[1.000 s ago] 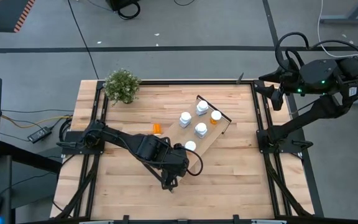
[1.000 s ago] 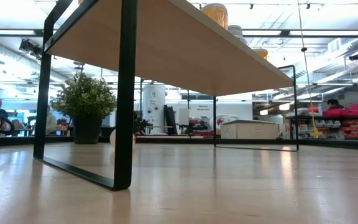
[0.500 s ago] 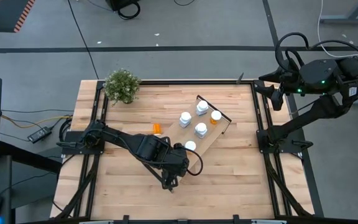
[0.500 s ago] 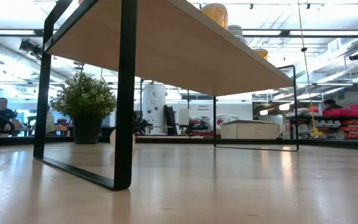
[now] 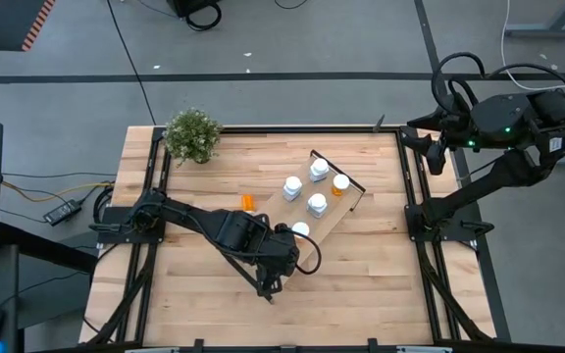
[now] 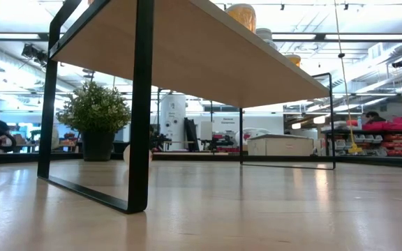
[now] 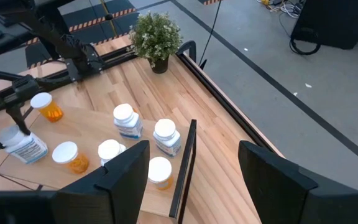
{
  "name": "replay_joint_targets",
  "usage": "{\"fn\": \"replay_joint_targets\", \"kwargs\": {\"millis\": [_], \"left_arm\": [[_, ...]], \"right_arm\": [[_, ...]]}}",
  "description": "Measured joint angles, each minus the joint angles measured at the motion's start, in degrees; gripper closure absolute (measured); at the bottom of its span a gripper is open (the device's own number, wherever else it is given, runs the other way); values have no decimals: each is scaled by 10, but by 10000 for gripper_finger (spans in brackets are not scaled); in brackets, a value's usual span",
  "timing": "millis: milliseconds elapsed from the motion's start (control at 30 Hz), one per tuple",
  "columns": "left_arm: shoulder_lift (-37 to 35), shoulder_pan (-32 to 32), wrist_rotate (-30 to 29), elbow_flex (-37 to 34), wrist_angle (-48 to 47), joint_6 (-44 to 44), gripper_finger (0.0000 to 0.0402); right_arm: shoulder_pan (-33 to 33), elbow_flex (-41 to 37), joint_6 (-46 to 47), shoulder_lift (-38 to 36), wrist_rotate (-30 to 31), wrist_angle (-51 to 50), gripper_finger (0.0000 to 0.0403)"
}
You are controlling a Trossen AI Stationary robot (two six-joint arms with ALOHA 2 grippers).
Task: Pick and place medicine bottles onto shelf by color
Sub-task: Put the white pill bottle on the shelf, then put the orange pill bottle on the shelf
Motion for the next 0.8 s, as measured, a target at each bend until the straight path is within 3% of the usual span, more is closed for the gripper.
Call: {"fn": "replay_joint_targets", "kwargs": {"millis": [467,800], "left_arm": [[-1,0,0,0,0,0,130],[-1,0,0,0,2,5,122]], "right_arm": [[0,0,0,0,-5,0,150],[0,0,0,1,-15,0,150]]}}
